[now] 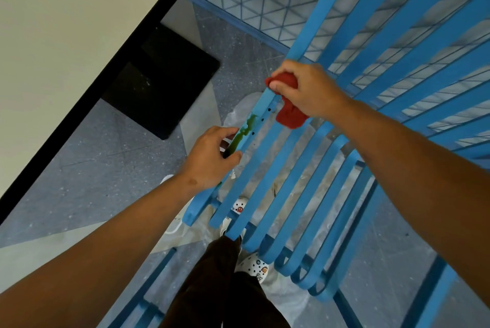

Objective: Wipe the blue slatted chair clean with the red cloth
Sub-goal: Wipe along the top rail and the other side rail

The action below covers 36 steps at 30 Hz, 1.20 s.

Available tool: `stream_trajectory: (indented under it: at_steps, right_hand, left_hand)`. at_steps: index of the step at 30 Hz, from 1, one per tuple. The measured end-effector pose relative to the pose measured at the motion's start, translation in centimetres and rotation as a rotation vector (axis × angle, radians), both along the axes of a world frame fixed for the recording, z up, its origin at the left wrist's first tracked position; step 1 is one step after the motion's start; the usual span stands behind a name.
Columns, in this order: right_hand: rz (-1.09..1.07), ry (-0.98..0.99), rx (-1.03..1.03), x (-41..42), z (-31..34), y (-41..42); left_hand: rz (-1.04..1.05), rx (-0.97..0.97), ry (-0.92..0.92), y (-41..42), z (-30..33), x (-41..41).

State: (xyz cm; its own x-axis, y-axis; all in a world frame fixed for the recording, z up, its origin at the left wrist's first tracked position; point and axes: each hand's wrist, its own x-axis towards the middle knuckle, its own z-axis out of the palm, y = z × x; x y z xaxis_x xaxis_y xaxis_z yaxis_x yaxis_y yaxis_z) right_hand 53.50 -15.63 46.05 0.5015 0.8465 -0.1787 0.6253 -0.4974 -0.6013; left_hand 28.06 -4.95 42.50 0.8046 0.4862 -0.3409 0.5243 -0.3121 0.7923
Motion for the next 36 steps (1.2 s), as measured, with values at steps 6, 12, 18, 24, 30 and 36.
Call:
stream_trajectory:
  at_steps: [6, 12, 18, 24, 30, 36]
  right_hand:
    - [-0.157, 0.045, 0.054, -4.3, -2.2, 0.0]
    - [-0.07, 0.15, 0.078, -11.1, -3.1, -2.2]
    - [0.057, 0.102, -0.069, -8.2, -1.6, -1.3]
    - [-0.154, -0.035, 0.021, -4.1, -0.9, 0.6]
    - [-0.135, -0.017, 0.027, -8.4, -2.5, -0.4]
    - [-0.04, 0.051, 0.05, -14.1, -2.8, -1.7]
  left_hand:
    - [-0.006, 0.021, 0.0, -0.1, 0.1, -0.8]
    - [-0.008, 0.023, 0.012, -0.2, 0.3, -2.3]
    - [-0.004, 0.012, 0.023, -0.3, 0.3, -4.2]
    - [0.009, -0.022, 0.024, -0.6, 0.0, -6.0]
    - [0.007, -0.011, 0.028, -0.9, -0.2, -7.1]
    - [0.009, 0.028, -0.016, -1.6, -0.4, -7.8]
